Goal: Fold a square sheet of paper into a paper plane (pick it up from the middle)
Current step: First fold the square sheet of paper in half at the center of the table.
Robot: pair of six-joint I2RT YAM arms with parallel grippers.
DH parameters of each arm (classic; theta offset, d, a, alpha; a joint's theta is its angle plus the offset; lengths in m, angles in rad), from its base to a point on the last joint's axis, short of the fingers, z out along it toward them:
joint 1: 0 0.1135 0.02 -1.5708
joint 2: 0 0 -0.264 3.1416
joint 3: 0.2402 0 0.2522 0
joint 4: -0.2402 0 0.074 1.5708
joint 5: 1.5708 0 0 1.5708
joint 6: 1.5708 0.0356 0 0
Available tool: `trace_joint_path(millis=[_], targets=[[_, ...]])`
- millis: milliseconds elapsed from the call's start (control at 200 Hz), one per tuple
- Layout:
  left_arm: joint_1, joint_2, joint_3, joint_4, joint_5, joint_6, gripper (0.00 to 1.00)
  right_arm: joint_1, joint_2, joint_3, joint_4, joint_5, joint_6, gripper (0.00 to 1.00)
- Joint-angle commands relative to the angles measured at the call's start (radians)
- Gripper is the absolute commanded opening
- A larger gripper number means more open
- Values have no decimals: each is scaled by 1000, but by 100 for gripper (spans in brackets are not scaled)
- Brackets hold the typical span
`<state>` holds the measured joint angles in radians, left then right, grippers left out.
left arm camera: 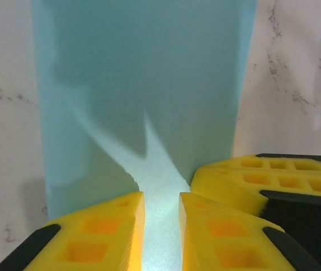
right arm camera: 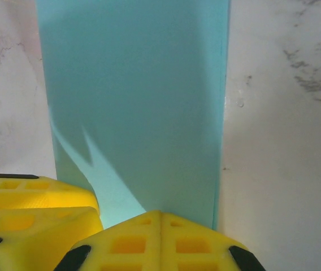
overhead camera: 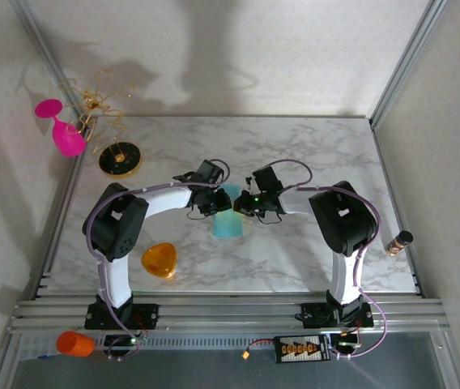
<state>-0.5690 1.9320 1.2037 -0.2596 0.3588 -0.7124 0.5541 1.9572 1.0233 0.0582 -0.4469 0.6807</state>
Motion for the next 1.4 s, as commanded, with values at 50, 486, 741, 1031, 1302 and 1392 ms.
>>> trace_joint_path(millis=[50, 486, 741, 1031, 1302, 1392], targets=[[-5, 20, 8, -48, -47, 36, 23, -6, 128, -63, -231, 221, -39, 0], [122, -55, -199, 29, 57, 111, 24, -6, 138, -65, -264, 244, -95, 0], [155, -206, -228, 46, 100, 96, 24, -6, 137, -64, -265, 249, -103, 0], [69, -172, -243, 243, 164, -59, 21, -6, 147, -62, -264, 244, -103, 0], [54, -85, -255, 218, 134, -28, 16, -6, 149, -69, -261, 238, -86, 0], [67, -97, -304, 191, 113, 4, 15, -6, 150, -68, -263, 241, -85, 0]])
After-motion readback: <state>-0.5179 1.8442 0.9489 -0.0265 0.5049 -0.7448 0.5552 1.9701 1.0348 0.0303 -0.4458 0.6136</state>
